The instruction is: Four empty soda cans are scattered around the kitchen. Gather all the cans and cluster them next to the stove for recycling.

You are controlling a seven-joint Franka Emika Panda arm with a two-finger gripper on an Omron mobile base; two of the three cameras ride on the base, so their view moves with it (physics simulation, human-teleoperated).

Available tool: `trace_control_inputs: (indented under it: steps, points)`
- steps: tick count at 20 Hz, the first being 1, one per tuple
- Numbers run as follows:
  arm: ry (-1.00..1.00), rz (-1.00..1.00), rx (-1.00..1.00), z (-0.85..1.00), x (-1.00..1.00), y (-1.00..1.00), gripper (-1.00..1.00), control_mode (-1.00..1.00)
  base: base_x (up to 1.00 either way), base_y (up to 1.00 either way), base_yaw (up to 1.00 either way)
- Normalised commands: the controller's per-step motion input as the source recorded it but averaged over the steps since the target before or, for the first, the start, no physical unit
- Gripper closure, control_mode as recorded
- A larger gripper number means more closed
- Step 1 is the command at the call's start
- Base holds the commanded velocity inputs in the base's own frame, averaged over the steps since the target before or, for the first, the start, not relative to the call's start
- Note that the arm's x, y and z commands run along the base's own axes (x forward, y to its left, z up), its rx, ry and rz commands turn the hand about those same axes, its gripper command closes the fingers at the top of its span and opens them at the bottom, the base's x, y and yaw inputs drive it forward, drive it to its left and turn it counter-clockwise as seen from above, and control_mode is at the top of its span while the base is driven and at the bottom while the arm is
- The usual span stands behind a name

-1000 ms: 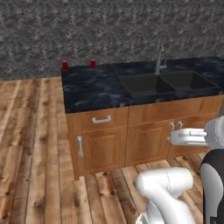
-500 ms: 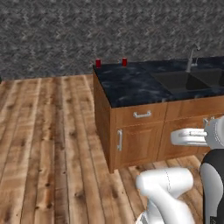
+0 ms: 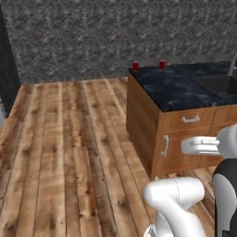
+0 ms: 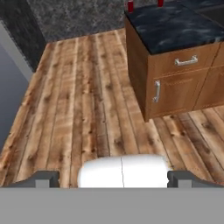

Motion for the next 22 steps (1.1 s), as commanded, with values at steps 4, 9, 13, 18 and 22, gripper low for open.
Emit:
trace_control_inputs:
  steps: [4, 9, 13, 18, 22]
  points:
    - [0.0, 0.0, 0.0, 0.0, 0.0, 0.0, -1.0, 1.0, 0.96, 0.81, 0.0]
    - [0.0, 0.0, 0.0, 0.0, 0.0, 0.0, -1.0, 1.0, 1.0, 0.74, 0.0]
    - [0.0, 0.0, 0.0, 0.0, 0.0, 0.0, -1.0, 1.0, 1.0, 0.55, 0.0]
    - [0.0, 0.0, 0.0, 0.0, 0.0, 0.0, -1.0, 1.0, 1.0, 0.43, -0.01]
    - [0.0, 0.0, 0.0, 0.0, 0.0, 0.0, -1.0, 1.0, 1.0, 0.37, -0.01]
